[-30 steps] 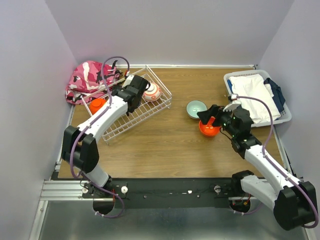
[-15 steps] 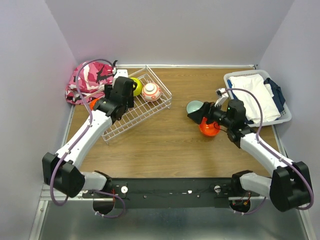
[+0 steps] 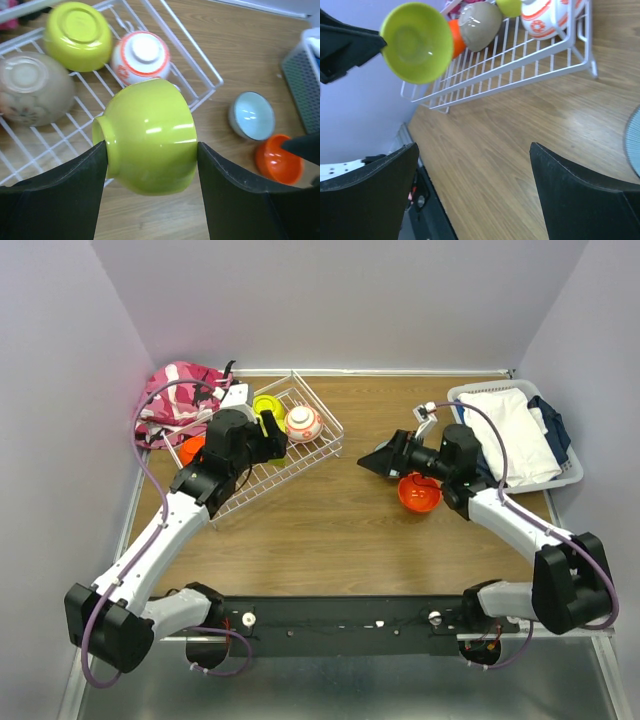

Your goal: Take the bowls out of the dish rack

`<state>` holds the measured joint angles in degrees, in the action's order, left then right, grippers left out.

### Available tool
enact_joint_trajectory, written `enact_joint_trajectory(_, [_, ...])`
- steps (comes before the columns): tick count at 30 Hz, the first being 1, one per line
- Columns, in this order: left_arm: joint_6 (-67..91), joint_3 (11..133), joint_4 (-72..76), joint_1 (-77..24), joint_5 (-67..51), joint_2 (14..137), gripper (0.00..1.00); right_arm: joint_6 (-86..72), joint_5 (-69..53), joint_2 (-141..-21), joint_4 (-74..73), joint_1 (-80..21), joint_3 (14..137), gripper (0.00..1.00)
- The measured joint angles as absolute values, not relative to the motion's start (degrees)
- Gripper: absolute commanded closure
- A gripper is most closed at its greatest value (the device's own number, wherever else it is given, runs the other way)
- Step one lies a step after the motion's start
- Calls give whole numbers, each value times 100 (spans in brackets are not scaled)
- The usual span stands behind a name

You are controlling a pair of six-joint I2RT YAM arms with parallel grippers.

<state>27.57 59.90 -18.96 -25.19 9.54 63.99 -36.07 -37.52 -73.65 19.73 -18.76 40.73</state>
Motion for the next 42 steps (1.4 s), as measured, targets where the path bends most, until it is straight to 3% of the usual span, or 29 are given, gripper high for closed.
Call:
enact_joint_trajectory(14, [4431,4716,189,-2526,-1037,6106,42,-4515,-3835,-8132,2735,-2512,4278,3])
enact_joint_trajectory(20, [4875,4366,915,-2600,-1450,6090,42,-4779,-3804,-8586,3046,-2683,4407,11])
enact_joint_trajectory(23, [4984,4263,1144,-2648,-1557,6060,42,-4934,-3806,-8831,3197,-2755,4477,20])
enact_joint_trajectory(26, [5089,4141,1400,-2700,-1640,6010,42,-5043,-3811,-9032,3295,-2842,4591,38])
enact_joint_trajectory(27, [5111,4119,1446,-2716,-1658,6005,42,-5089,-3822,-9094,3343,-2871,4633,49])
enact_joint_trajectory(29, [5140,4077,1546,-2735,-1684,6005,42,-5122,-3841,-9150,3411,-2906,4683,61])
enact_joint_trajectory(30, [5151,4045,1586,-2742,-1697,6005,40,-5170,-3844,-9153,3428,-2912,4685,75])
enact_joint_trajectory(31, [5151,4001,1623,-2751,-1697,6003,39,-5175,-3854,-9153,3468,-2921,4689,82])
enact_joint_trajectory(33, [5146,3946,1643,-2751,-1697,5992,30,-5124,-3813,-9150,3463,-2928,4689,97])
enact_joint_trajectory(35, [5061,3870,1658,-2751,-1737,5916,24,-5227,-3765,-9148,3374,-2906,4696,99])
enact_joint_trajectory(39, [4836,3850,1529,-2794,-1752,5800,2,-5076,-3728,-9026,3107,-2897,4711,99])
enact_joint_trajectory(42, [4484,3944,1125,-2788,-1573,5682,1,-4794,-3660,-8873,2679,-2912,4762,99])
